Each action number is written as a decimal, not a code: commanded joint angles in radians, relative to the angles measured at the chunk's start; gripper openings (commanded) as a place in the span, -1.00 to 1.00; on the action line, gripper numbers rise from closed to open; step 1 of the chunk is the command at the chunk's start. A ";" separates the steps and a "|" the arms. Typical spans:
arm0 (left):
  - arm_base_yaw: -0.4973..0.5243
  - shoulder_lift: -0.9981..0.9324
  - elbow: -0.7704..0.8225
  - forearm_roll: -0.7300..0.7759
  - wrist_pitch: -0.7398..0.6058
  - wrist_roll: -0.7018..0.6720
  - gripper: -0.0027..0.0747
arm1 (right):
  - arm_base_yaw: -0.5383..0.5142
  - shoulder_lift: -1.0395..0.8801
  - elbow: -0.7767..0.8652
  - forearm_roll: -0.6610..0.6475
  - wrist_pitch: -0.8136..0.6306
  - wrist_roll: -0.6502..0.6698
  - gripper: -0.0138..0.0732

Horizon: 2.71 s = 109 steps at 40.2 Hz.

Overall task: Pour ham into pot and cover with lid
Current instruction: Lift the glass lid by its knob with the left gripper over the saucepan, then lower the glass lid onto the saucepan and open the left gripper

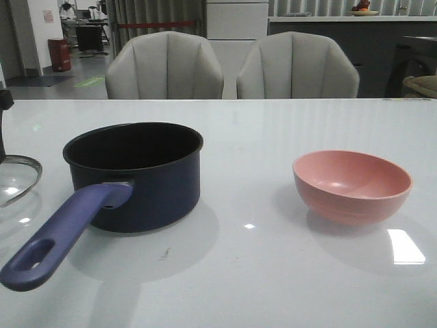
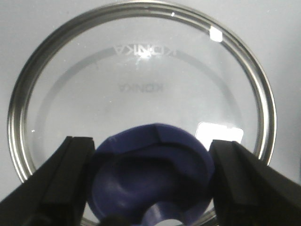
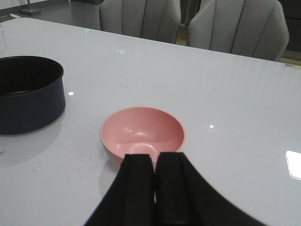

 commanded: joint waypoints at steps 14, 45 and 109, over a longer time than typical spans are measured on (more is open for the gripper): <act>-0.083 -0.079 -0.373 -0.022 0.172 0.024 -0.02 | 0.002 0.009 -0.027 0.011 -0.078 -0.003 -0.32; -0.459 -0.004 -0.448 -0.036 0.227 0.026 -0.02 | 0.002 0.009 -0.027 0.011 -0.078 -0.003 -0.32; -0.468 0.048 -0.457 -0.032 0.188 0.026 0.69 | 0.002 0.009 -0.027 0.011 -0.078 -0.003 -0.32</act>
